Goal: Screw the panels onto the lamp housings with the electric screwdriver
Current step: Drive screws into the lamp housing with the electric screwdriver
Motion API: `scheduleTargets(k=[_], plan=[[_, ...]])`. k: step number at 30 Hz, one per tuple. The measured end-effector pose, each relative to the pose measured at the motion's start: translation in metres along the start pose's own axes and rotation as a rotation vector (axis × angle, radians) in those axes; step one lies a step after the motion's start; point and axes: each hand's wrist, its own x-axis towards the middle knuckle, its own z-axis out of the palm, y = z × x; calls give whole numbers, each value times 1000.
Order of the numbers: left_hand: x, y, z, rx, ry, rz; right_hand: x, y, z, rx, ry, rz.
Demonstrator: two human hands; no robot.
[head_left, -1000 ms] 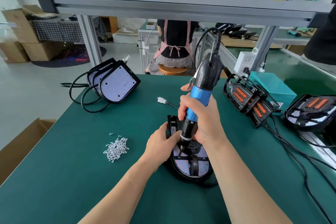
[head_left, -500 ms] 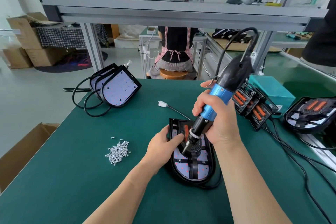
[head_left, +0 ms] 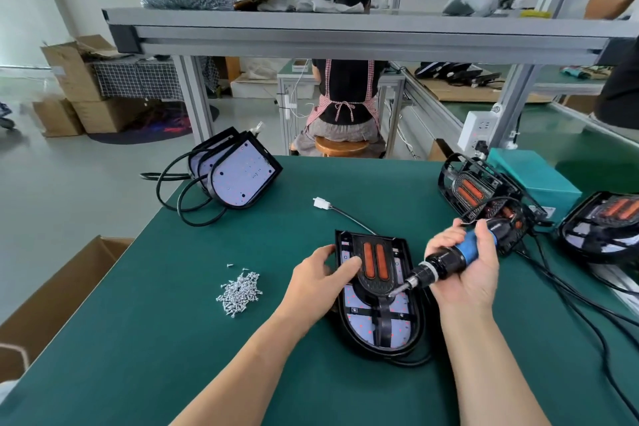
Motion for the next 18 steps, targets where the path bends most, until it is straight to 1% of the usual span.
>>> scheduleTargets(k=[3,5,6,8,10,12,15,16,18], plan=[[2,3,-11,80,80,12,4,4,-4,-42,-2,5],[7,5,-27,61,190,27,4,9,-7,-80,21,10],[9,6,-38,101,264,35,4,11,-9,-96,27,12],[15,3,-66,299,408,38,4,12,-10,-114,24,11],[18,-4,-95,521,492,-5,5,11,-10,-111,26,15],[22,-12,-121,673,462,-82,6,11,-11,-104,30,20],[25,-19,-139,822,306,-176,6,13,-12,-112,37,15],[26,-20,-140,858,265,-188,6,13,-12,-116,36,15],[27,-22,-139,908,246,-182,5,14,-11,-114,38,19]])
